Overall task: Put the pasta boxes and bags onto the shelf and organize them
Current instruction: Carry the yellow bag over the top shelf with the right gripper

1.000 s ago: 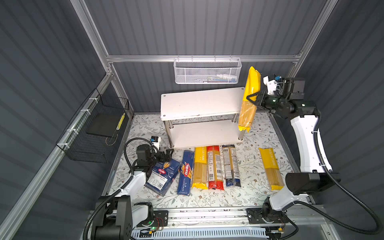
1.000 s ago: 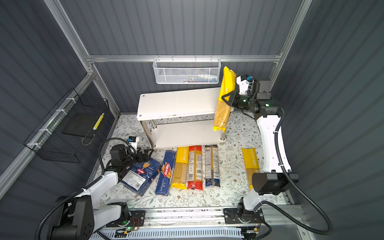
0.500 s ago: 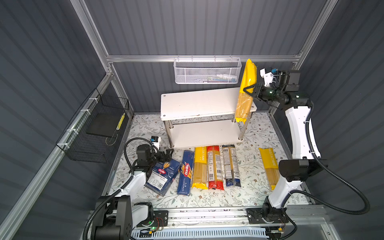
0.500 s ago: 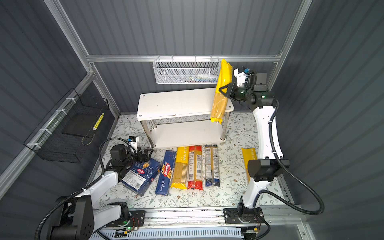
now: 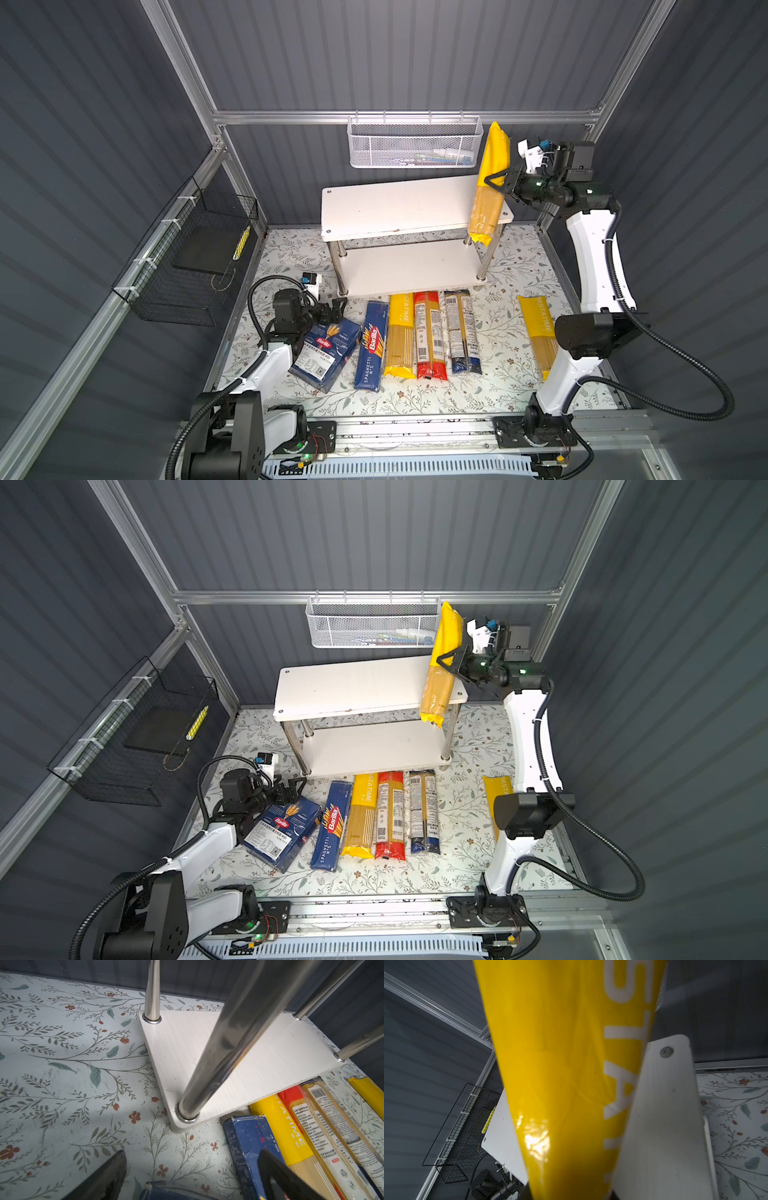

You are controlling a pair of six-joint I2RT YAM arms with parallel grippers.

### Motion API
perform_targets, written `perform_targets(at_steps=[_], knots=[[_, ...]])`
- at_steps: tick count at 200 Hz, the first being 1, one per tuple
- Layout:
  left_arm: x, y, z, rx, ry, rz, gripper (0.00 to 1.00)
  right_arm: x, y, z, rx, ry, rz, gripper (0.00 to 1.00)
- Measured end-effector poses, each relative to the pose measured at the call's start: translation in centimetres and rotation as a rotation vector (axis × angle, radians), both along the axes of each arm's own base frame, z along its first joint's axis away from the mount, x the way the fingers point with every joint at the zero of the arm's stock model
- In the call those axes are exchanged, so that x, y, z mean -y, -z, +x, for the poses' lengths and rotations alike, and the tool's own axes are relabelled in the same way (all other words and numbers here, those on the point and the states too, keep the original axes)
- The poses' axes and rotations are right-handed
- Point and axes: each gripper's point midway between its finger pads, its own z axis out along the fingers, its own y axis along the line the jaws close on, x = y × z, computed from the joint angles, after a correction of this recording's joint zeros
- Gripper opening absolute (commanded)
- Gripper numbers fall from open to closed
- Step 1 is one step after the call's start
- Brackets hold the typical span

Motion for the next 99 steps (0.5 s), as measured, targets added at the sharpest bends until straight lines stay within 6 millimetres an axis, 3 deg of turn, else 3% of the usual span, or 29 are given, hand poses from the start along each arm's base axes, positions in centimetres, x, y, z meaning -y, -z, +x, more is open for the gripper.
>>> perform_targets(at_steps=[49,99], knots=[[0.0,0.0,0.0,0.000,0.000,0.000,0.99,0.4,0.7,0.5,-0.013,0.020,0.001,0.31],[0.0,0.0,0.0,0.000,-0.003,0.002,0.99,1.5,3.2,1.6,-0.057,0.075,-0.034,0.48]])
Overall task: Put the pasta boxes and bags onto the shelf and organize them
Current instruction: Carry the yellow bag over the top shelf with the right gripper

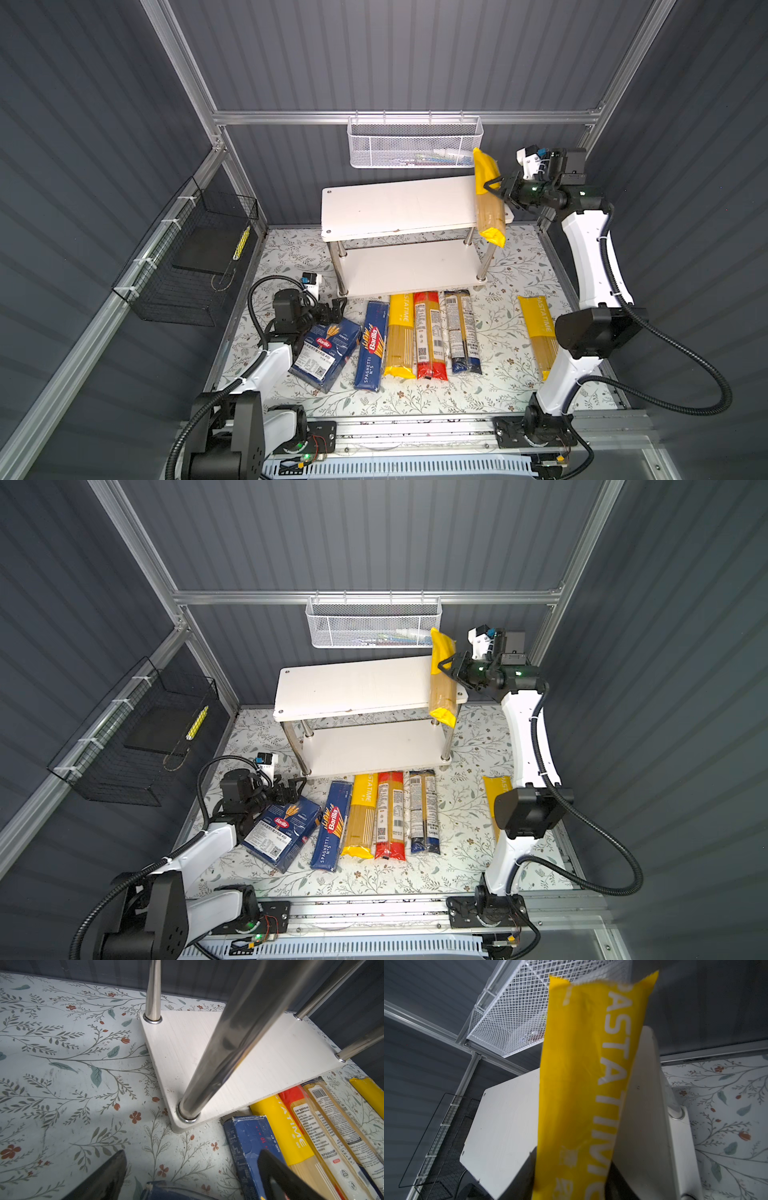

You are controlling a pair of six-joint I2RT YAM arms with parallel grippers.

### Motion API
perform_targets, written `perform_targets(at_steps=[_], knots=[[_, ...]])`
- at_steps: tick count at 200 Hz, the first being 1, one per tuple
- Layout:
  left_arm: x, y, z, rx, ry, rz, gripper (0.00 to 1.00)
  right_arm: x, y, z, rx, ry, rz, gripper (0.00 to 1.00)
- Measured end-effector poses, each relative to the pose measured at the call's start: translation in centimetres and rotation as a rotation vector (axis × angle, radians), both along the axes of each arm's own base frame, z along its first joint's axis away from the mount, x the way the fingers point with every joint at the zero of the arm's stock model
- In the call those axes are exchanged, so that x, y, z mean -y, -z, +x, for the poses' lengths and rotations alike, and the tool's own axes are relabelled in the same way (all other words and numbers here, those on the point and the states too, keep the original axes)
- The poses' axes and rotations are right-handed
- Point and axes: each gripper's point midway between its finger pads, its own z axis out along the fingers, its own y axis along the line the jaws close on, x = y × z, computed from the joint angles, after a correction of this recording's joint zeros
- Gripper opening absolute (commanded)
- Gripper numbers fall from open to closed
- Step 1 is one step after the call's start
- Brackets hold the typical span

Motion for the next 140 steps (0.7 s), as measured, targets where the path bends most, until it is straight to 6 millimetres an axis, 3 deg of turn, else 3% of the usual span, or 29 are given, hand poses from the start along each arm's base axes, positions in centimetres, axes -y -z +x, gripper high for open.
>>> perform_targets(at_steps=[36,63,97,140], knots=[[0.0,0.0,0.0,0.000,0.000,0.000,0.99,0.5,-0.7,0.5,0.054,0.010,-0.023,0.63],[0.0,0.0,0.0,0.001,-0.001,0.000,0.99,0.8,-0.4,0.0,0.064,0.026,-0.039,0.68],[-0.1,0.0,0.0,0.001,-0.006,0.004,0.99,0.9,-1.5,-3.0,0.105,0.032,-0.060,0.72],[-0.1,0.0,0.1,0.001,-0.007,0.004,0.99,0.0,-4.0,-8.4,0.240,0.009,-0.097,0.76]])
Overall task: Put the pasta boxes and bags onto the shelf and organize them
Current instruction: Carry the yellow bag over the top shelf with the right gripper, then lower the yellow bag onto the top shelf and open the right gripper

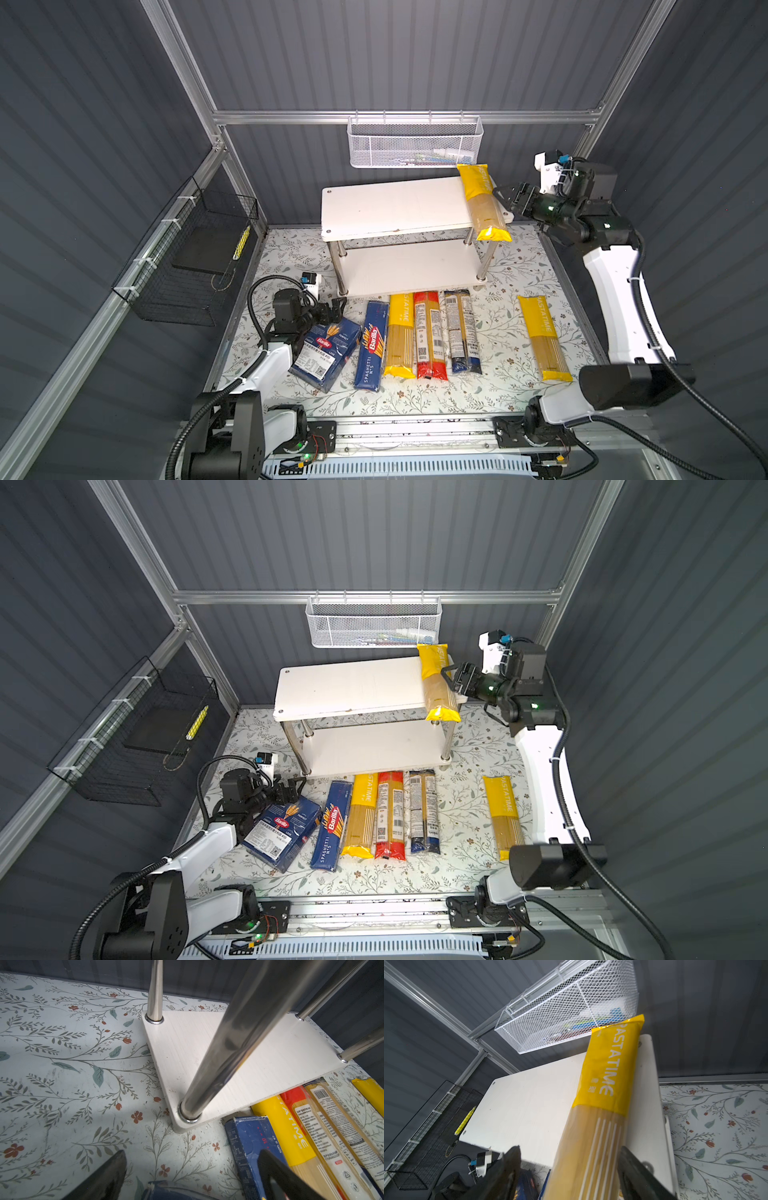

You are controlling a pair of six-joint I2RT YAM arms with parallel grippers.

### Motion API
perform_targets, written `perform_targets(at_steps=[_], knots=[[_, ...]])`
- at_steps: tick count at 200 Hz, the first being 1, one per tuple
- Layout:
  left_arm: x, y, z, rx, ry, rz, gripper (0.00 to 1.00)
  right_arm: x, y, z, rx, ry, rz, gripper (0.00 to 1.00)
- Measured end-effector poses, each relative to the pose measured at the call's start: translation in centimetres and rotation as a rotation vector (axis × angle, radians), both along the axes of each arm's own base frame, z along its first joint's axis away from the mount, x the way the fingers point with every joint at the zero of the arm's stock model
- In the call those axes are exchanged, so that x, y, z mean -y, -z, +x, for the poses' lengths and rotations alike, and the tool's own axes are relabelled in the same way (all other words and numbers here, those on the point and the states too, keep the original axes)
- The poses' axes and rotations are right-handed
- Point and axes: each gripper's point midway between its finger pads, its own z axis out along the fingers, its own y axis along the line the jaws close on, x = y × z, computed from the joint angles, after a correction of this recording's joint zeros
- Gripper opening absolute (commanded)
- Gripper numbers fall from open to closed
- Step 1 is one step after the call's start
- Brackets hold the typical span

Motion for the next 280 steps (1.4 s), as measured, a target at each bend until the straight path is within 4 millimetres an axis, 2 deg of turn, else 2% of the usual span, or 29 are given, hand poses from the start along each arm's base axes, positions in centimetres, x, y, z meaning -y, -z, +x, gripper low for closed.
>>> perform_targets(at_steps=[79,103,125,155,174,226,280], knots=[[-0.1,0.0,0.0,0.002,-0.006,0.003,0.99,-5.9,-3.0,-7.2,0.208,-0.157,-0.119,0.78],[-0.1,0.0,0.0,0.002,-0.006,0.003,0.99,-7.0,-3.6,-8.3,0.232,-0.190,-0.114,0.80],[-0.1,0.0,0.0,0.002,-0.006,0.003,0.99,-8.2,-2.9,-8.2,0.213,-0.219,-0.117,0.81],[-0.1,0.0,0.0,0.002,-0.007,0.004,0.99,-10.7,-0.4,-7.6,0.133,-0.271,-0.139,0.82],[-0.2,0.0,0.1,0.002,-0.010,0.005,0.99,-11.6,0.7,-7.0,0.084,-0.256,-0.172,0.82],[-0.2,0.0,0.1,0.001,-0.013,0.007,0.99,-10.5,0.8,-5.7,0.048,-0.132,-0.245,0.83],[-0.2,0.0,0.1,-0.001,-0.013,0.007,0.99,-11.7,2.5,-5.9,-0.013,-0.161,-0.268,0.84]])
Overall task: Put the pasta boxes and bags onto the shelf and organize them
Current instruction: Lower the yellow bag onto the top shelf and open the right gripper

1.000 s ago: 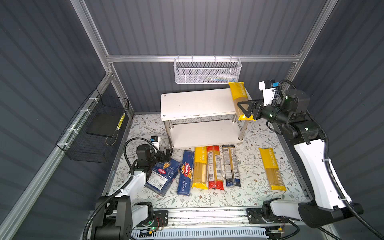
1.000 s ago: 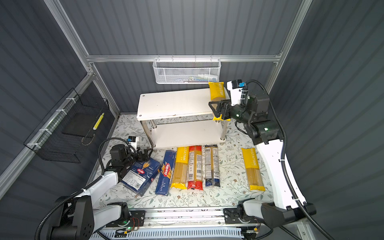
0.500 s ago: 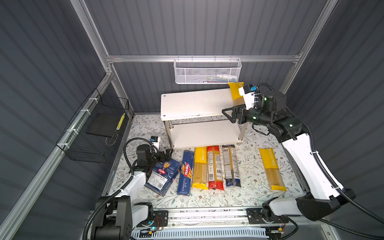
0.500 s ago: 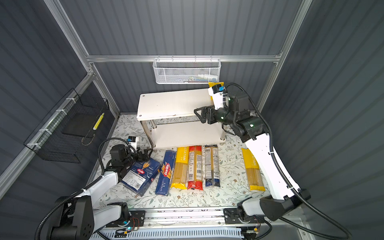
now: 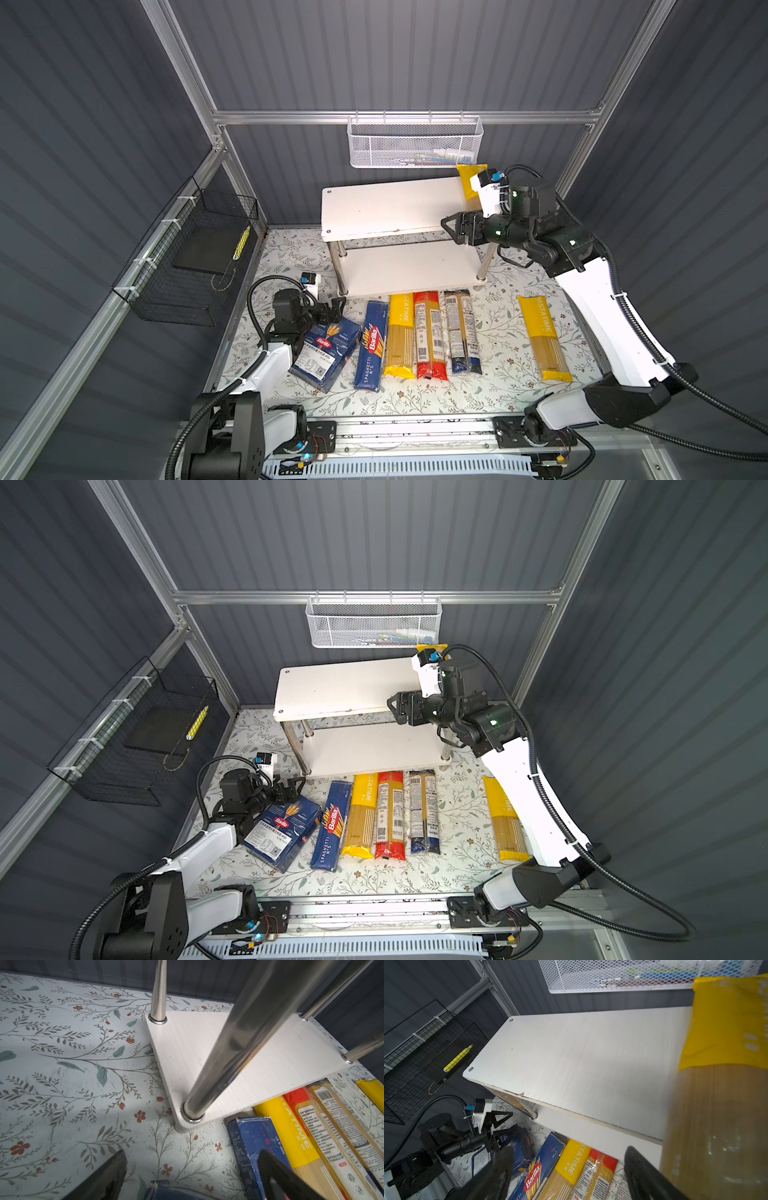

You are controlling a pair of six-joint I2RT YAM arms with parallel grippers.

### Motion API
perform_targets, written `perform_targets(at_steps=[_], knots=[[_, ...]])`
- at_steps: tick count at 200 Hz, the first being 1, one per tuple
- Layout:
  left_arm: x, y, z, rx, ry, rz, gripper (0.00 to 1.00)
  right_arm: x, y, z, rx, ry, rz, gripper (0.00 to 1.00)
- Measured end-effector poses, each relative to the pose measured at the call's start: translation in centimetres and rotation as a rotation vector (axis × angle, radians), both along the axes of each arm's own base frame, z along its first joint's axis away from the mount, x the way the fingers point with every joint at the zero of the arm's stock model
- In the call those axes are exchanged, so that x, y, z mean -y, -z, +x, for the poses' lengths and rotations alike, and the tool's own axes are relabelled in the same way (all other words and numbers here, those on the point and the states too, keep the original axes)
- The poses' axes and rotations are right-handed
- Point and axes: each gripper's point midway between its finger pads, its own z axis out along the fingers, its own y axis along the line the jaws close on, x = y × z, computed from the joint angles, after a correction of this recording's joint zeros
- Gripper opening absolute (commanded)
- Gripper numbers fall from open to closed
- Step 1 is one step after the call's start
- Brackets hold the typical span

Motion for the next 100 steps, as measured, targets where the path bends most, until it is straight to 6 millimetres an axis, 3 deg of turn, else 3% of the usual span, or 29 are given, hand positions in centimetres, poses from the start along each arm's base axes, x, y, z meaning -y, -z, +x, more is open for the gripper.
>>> perform_targets(at_steps=[100], knots=[[0.0,0.0,0.0,0.000,-0.001,0.000,0.99,-1.8,1.9,-0.6,-0.071,-0.043,-0.046,0.87]])
